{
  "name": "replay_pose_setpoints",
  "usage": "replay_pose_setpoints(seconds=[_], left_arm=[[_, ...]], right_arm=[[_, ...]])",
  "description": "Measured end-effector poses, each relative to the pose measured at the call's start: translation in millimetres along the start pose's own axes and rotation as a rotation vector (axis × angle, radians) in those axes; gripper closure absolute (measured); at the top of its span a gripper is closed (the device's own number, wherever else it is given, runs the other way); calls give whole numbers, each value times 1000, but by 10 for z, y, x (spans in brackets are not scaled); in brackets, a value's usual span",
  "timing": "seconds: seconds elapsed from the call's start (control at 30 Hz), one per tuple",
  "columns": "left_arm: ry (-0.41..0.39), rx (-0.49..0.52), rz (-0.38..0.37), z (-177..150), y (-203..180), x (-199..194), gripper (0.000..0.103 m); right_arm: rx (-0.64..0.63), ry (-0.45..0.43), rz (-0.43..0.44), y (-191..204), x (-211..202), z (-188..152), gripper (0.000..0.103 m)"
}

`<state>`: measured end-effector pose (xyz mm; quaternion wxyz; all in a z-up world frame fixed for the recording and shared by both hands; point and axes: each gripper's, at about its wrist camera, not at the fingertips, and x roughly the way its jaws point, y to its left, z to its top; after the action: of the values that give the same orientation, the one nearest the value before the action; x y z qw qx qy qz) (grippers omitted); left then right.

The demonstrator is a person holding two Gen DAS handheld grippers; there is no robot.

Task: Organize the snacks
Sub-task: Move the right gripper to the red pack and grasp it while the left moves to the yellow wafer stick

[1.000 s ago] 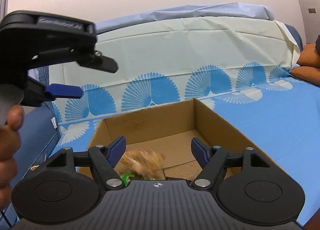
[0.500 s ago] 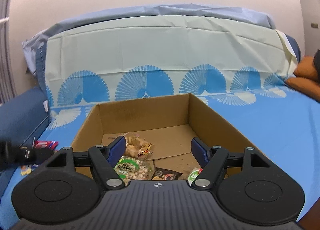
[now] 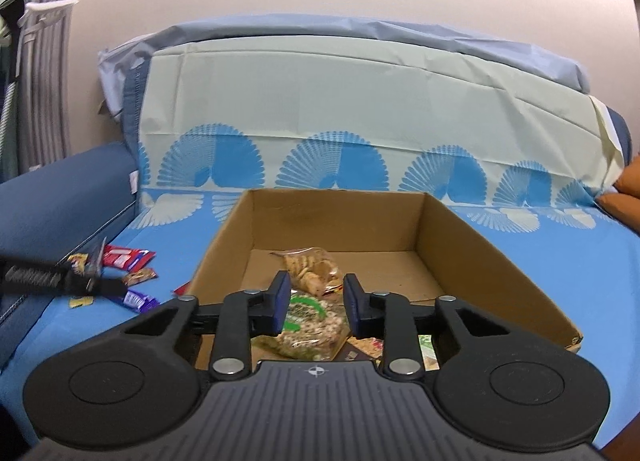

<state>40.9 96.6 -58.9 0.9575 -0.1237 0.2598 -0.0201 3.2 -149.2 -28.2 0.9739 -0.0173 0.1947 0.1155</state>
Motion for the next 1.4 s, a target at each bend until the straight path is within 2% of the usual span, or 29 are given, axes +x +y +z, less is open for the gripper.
replay_pose_setpoints(seconds=[0.07, 0.1, 0.17, 0.27, 0.37, 0.47, 0.57, 0.63, 0.77, 0.9, 1.0, 1.07, 1.27, 1.4], left_arm=[[-6, 37, 36, -156, 131, 39, 78], [22, 33, 54, -235, 210, 76, 78], [94, -80, 86, -246, 417, 173, 78], [72, -219, 81, -202, 669, 209, 78], [84, -265, 119, -219, 793, 240, 78], [49, -317, 152, -198, 915, 192, 76], [79, -409, 190, -193, 1060, 242, 70], [99, -459, 211, -206, 1142, 267, 70], [86, -488, 228, -202, 1210, 238, 70], [85, -518, 229, -215, 1274, 233, 70], [94, -535, 230, -226, 1296, 245, 61], [99, -546, 229, -235, 1322, 251, 59], [101, -547, 218, -250, 1348, 246, 59], [101, -548, 213, -250, 1349, 252, 57]], right_arm=[[-31, -12, 14, 57, -42, -20, 78], [-46, -16, 17, 84, -59, -30, 78], [-84, -24, 18, 151, -94, -41, 78], [-101, -76, 22, 239, -175, 11, 78], [-131, -127, 52, 387, -220, 143, 78], [-126, -76, 151, 618, -68, 358, 78], [-88, -1, 208, 858, 211, 557, 77], [-93, 55, 191, 1086, 444, 626, 74], [-71, 185, 147, 1432, 1029, 639, 67], [0, 329, 84, 1602, 1624, 580, 60], [42, 386, 26, 1674, 1958, 513, 43], [67, 407, -8, 1708, 2149, 474, 30], [78, 493, -106, 1736, 2582, 292, 27], [75, 516, -171, 1809, 2703, 175, 26]])
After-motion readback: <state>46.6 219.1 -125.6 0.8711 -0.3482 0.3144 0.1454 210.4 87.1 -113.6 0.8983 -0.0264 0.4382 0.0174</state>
